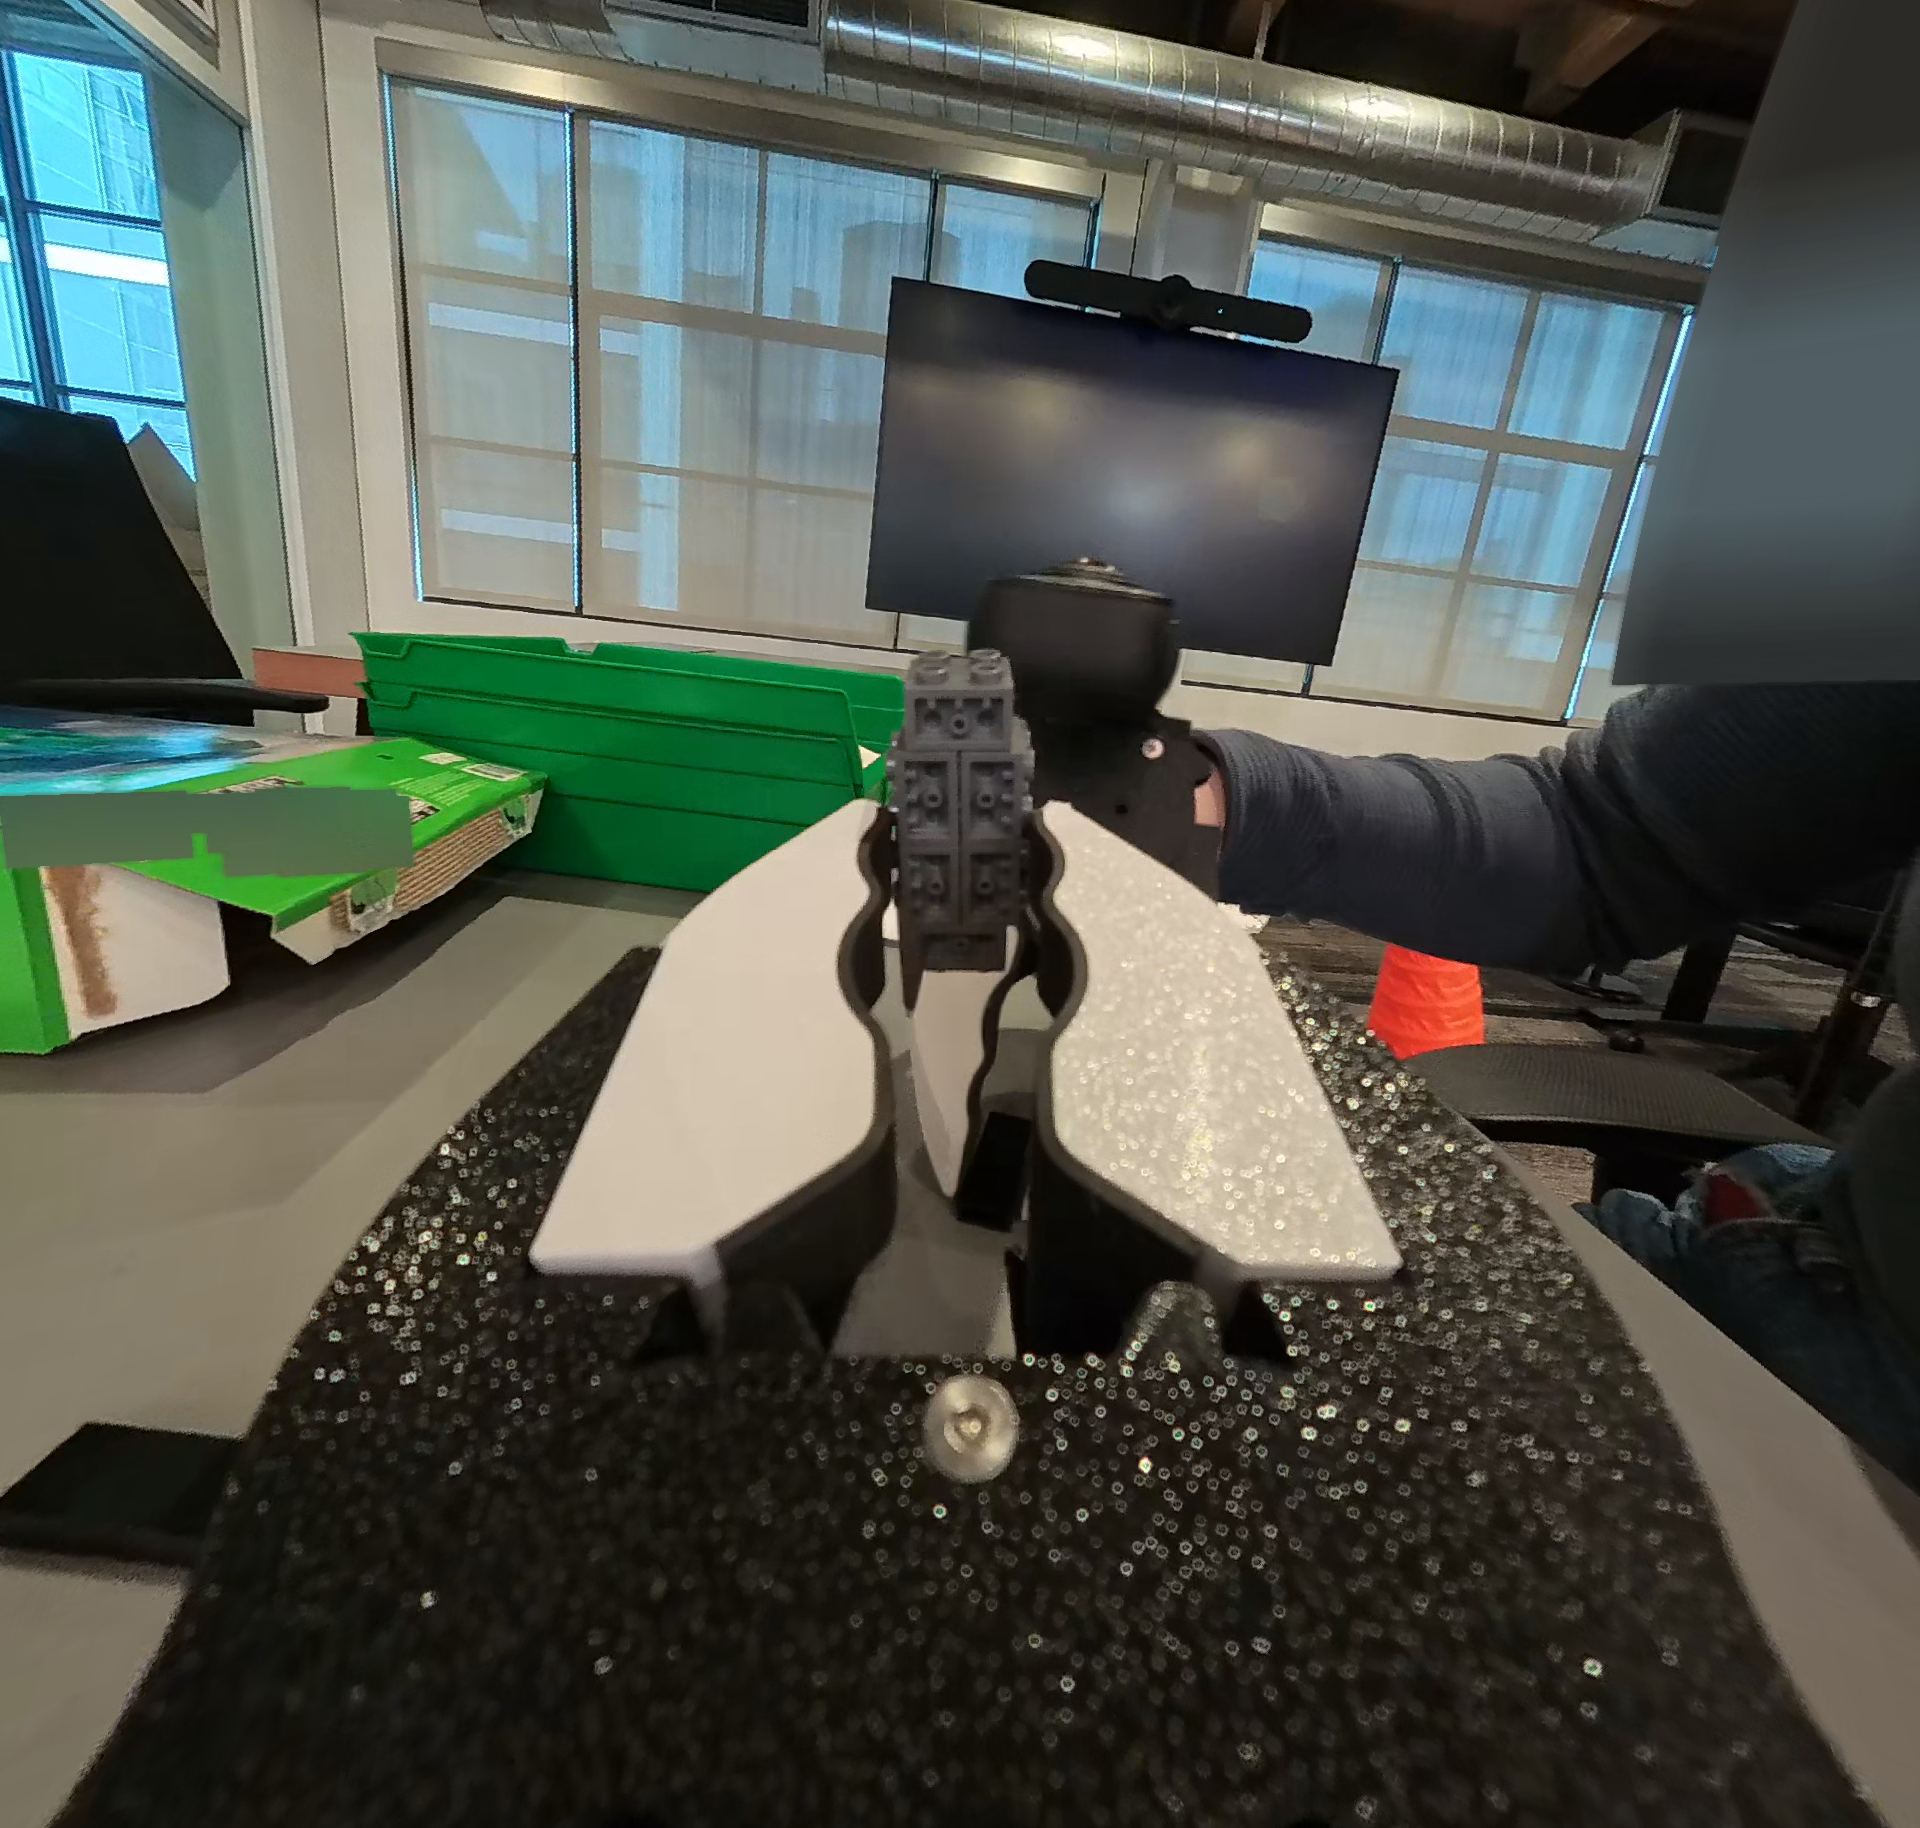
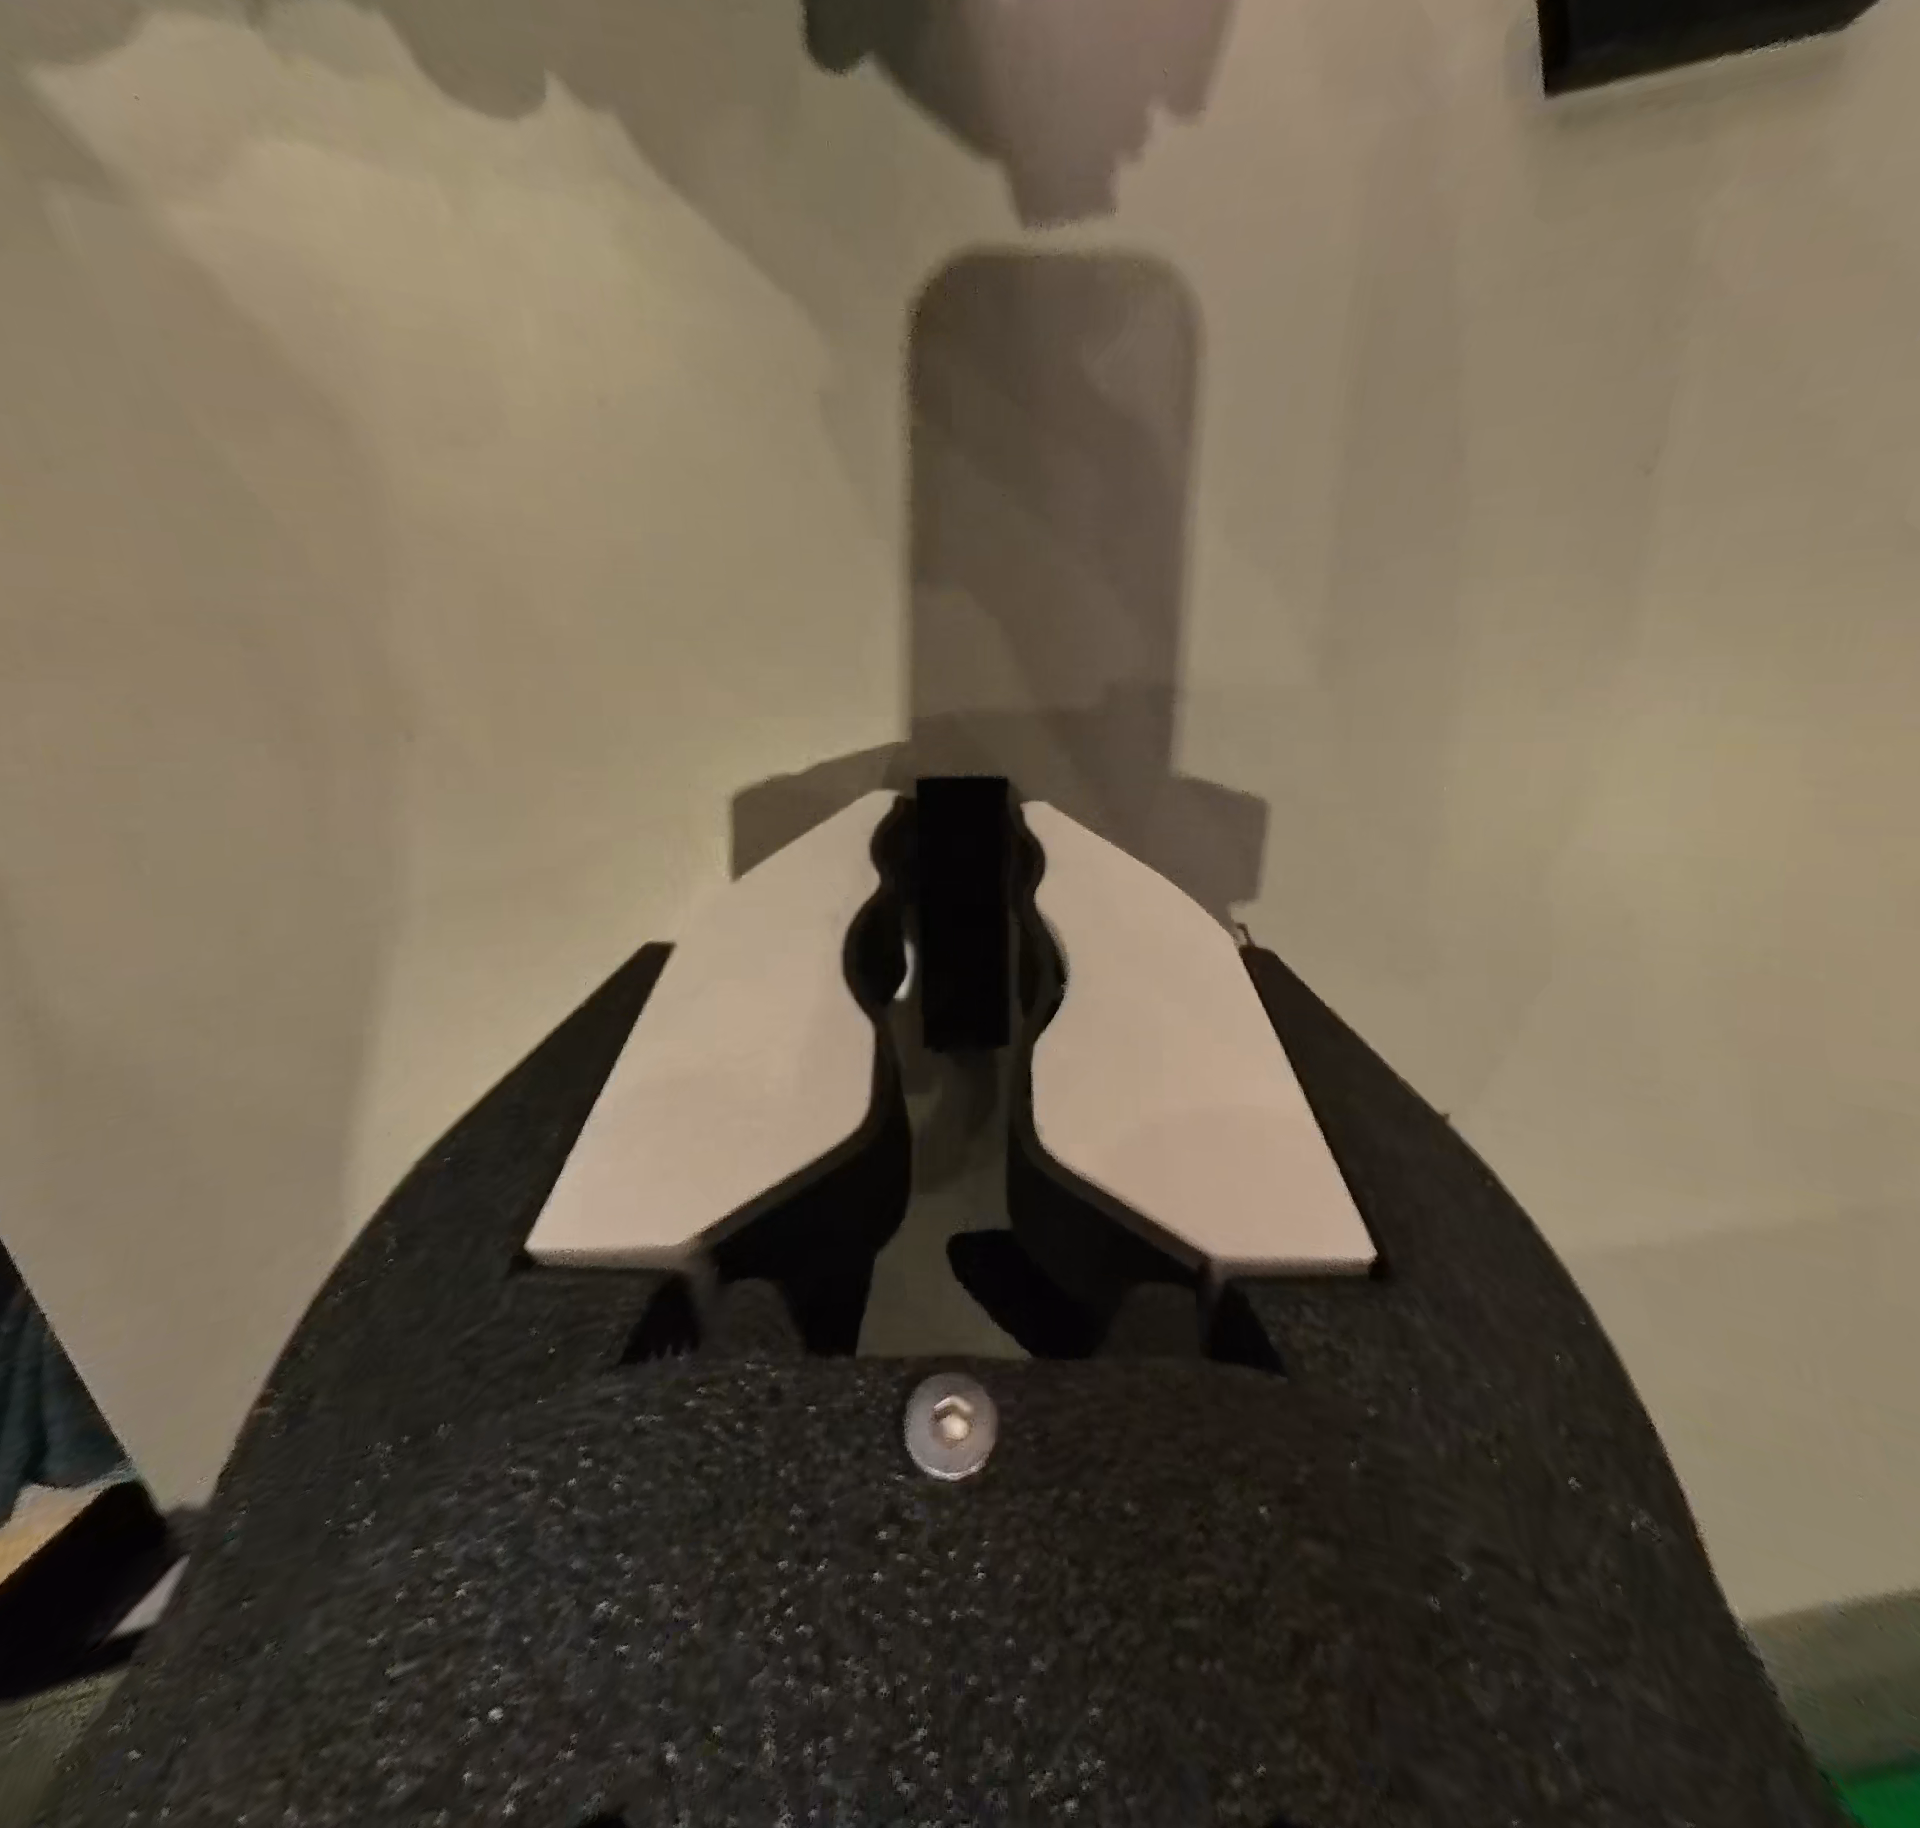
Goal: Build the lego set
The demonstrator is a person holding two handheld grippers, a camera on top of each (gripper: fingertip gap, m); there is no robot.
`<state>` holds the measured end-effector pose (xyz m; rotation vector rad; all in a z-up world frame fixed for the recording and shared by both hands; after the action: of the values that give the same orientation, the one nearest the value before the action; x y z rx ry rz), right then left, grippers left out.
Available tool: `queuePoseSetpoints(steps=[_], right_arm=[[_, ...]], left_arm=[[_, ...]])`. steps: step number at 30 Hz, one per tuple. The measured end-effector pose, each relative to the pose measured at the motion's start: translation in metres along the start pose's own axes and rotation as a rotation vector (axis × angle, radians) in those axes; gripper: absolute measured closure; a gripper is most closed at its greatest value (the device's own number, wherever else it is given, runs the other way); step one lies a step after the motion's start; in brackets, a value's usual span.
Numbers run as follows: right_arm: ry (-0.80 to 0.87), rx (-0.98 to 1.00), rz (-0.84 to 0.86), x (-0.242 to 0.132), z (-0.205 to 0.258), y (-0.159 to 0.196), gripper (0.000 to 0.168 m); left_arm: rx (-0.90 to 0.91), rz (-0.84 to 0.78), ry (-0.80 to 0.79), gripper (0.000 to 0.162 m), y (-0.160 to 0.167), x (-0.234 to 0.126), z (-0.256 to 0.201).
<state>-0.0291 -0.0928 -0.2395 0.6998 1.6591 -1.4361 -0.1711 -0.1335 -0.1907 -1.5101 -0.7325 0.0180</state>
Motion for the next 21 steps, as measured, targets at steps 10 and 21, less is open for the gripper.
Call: queuePoseSetpoints(steps=[10, 21], right_arm=[[0.002, -0.079, -0.832, -0.025, -0.016, -0.009, 0.152], [-0.032, 0.066, -1.288, -0.056, -0.028, -0.020, 0.152]], left_arm=[[0.011, -0.026, -0.039, 0.137, -0.008, -0.008, 0.006], [-0.026, 0.007, 0.044, 0.138, -0.004, -0.003, 0.000]])
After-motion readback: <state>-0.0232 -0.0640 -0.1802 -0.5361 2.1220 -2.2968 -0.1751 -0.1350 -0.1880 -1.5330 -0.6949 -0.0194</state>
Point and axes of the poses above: each gripper's, where its closed fingertips meet, x out along the fingers, y out of its underside, z = x × y across the jaws, the point moved 7 cm from there along -x, back along the fingers, and after that the axes turned 7 degrees about -z, right-handed, at the moved point
